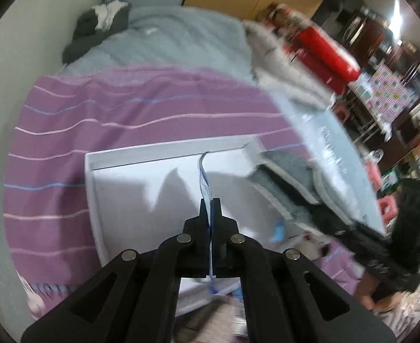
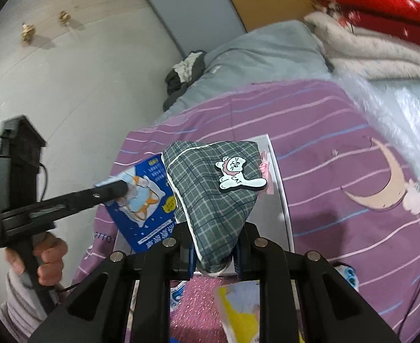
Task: Organize soft objects
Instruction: 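Carry the blue packet into the white box and open the left gripper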
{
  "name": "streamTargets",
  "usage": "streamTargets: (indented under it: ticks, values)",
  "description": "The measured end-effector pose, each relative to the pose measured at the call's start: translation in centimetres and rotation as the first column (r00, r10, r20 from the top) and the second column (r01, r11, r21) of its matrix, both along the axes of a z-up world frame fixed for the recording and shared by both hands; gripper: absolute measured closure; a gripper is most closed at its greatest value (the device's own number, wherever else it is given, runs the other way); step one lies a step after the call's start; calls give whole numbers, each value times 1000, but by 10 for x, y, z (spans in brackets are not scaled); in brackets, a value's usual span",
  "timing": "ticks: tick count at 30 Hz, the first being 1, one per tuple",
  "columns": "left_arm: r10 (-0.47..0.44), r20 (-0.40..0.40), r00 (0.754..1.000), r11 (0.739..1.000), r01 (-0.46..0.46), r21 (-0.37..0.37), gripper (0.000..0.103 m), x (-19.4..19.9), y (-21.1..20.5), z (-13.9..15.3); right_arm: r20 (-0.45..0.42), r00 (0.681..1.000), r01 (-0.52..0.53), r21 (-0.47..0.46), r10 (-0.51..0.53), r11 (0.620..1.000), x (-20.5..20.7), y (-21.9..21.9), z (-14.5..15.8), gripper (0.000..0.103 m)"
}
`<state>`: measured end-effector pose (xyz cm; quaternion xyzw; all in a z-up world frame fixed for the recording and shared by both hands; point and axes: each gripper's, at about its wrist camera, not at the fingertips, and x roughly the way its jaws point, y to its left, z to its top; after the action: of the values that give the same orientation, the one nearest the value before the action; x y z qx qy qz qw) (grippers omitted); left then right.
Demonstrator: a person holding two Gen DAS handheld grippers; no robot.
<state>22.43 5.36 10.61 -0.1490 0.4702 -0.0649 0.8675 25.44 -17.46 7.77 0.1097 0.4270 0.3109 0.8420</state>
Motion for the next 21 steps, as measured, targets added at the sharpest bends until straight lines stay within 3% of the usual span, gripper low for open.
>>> streamTargets:
  ticks: [4, 8, 9, 11, 12, 13, 15, 19, 20, 21]
  values:
    - [-18, -95, 995, 986, 33, 160, 102, 10, 10, -23, -29, 1000, -1, 0, 1, 1000, 7, 4, -15, 85]
    - [-4, -107, 994, 951, 36, 306, 99, 11, 12, -37, -30, 999, -26, -35, 25, 999, 10, 16, -25, 85]
    - [9, -103, 995, 948, 24, 317, 93, 10, 13, -38, -28, 999, -31, -43, 30, 999, 9, 19, -27, 85]
    - [42, -114, 993, 953, -5, 303, 69, 8, 16, -39, -24, 999, -34, -64, 33, 997, 9, 25, -30, 85]
    - [54, -113, 992, 958, -20, 285, 50, 7, 19, -38, -22, 999, -34, -71, 33, 997, 9, 26, -31, 85]
    - [68, -96, 993, 963, -40, 267, 41, 5, 22, -36, -19, 999, -35, -77, 33, 996, 8, 27, -32, 85]
    - [101, -61, 993, 955, -79, 286, 40, -1, 21, -28, -11, 999, -37, -89, 36, 995, 8, 27, -32, 85]
    - [215, 24, 976, 916, -210, 343, 40, -3, 22, -9, -2, 999, -35, -93, 35, 995, 6, 23, -30, 85]
    - [229, 28, 973, 918, -226, 325, 40, -3, 21, -7, 0, 999, -33, -89, 33, 995, 7, 22, -29, 85]
    - [216, 31, 976, 937, -216, 275, 40, 0, 16, -5, 3, 1000, -27, -84, 28, 996, 8, 21, -27, 85]
